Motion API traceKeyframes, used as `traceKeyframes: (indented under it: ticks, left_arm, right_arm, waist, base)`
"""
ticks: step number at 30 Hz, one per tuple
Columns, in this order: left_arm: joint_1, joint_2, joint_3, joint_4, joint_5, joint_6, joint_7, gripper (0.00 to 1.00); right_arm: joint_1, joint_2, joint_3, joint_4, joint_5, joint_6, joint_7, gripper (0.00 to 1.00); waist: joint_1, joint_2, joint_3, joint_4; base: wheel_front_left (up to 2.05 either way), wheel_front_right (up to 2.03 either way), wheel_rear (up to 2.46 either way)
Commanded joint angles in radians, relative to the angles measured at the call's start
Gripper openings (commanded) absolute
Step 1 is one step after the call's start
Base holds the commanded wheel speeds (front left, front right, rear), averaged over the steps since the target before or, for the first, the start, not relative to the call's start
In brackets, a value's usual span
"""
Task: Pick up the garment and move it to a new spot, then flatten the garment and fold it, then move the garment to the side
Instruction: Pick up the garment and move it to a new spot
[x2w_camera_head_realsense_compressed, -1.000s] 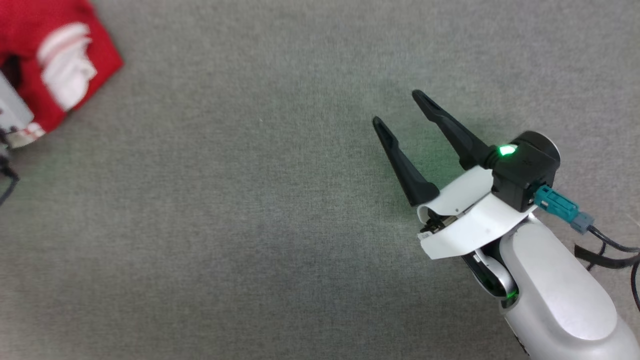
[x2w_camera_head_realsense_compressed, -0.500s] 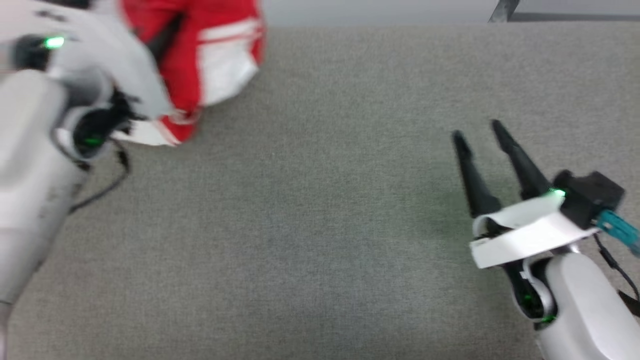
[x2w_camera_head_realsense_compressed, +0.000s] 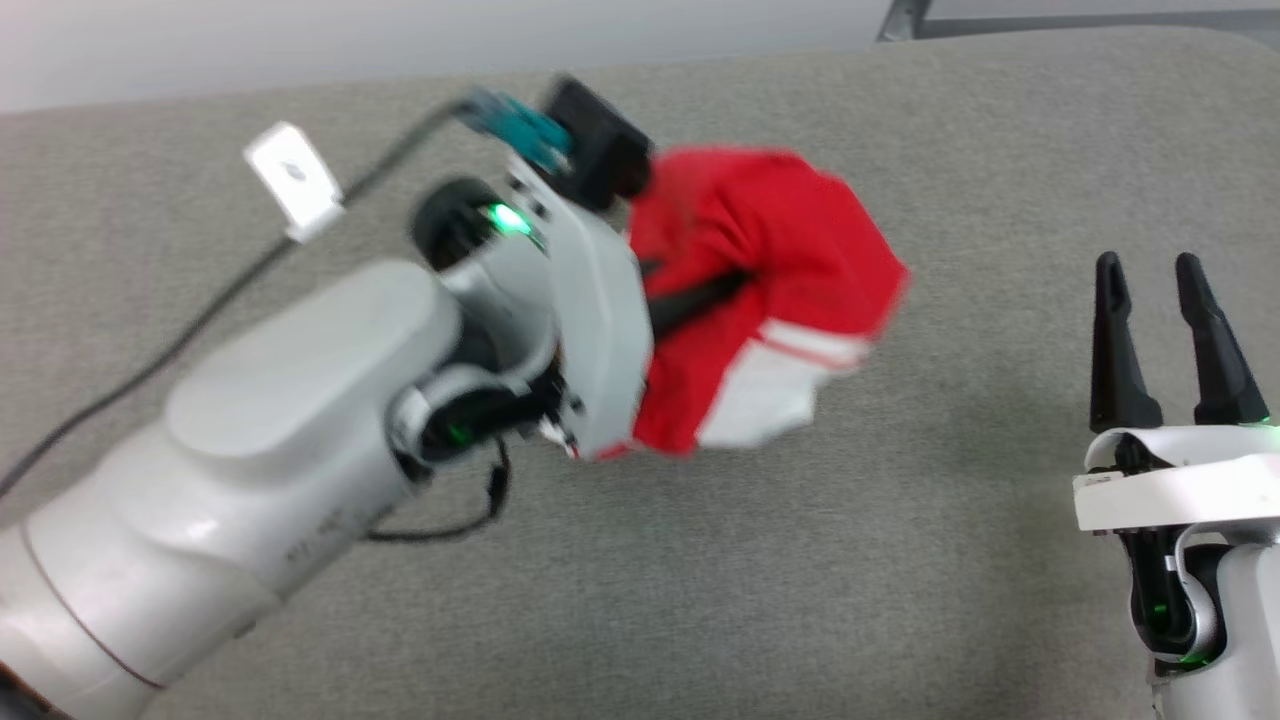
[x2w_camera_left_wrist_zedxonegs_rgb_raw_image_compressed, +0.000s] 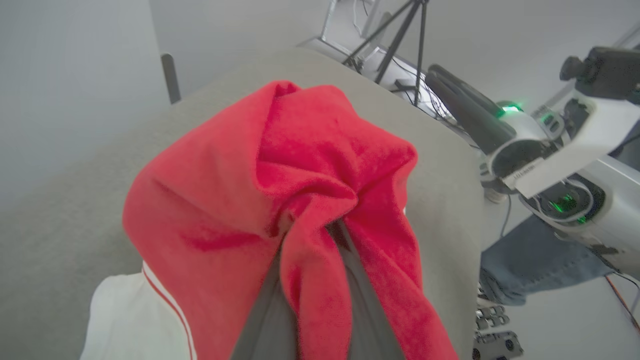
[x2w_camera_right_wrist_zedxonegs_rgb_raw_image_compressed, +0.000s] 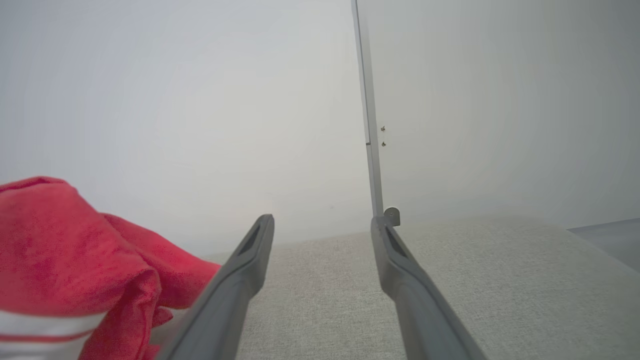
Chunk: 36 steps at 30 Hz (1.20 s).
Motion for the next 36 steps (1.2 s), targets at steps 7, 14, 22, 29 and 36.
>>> traceKeyframes:
  ticks: [7,14,22,29,36]
  left_arm:
    - [0.046,-0.022,-0.079,0.023,-0.043,-0.002,-0.005,0.0]
    - [0.1,-0.081,-0.133,0.181,-0.059,-0.002,0.022,0.0]
    - [0.105,-0.139,-0.147,0.326,-0.074,-0.001,-0.012,0.38]
    - [0.089,-0.143,-0.149,0.318,-0.099,-0.001,-0.102,1.0]
    - [0.104,-0.11,-0.136,0.273,-0.139,-0.001,-0.239,1.0]
  right_arm:
    - [0.018,0.026,-0.034,-0.026,-0.008,0.0,-0.005,1.0]
    - [0.015,0.045,-0.049,-0.029,-0.008,0.0,-0.005,1.0]
    - [-0.009,0.054,-0.031,-0.02,-0.01,0.0,-0.005,1.0]
    - [0.005,0.03,0.004,0.007,-0.023,0.0,-0.005,1.0]
    - [0.037,-0.011,0.03,0.046,-0.049,0.0,-0.005,1.0]
  waist:
    - [0.0,-0.0001,0.049,-0.068]
    - [0.0,-0.0001,0.075,-0.069]
    - [0.0,-0.0001,0.083,-0.066]
    - [0.0,-0.0001,0.043,-0.035]
    - [0.0,-0.0001,-0.045,0.034]
  base:
    - [0.0,0.0,0.0]
    - [0.0,0.0,0.0]
    - [0.0,0.0,0.0]
    - [0.0,0.0,0.0]
    - [0.0,0.0,0.0]
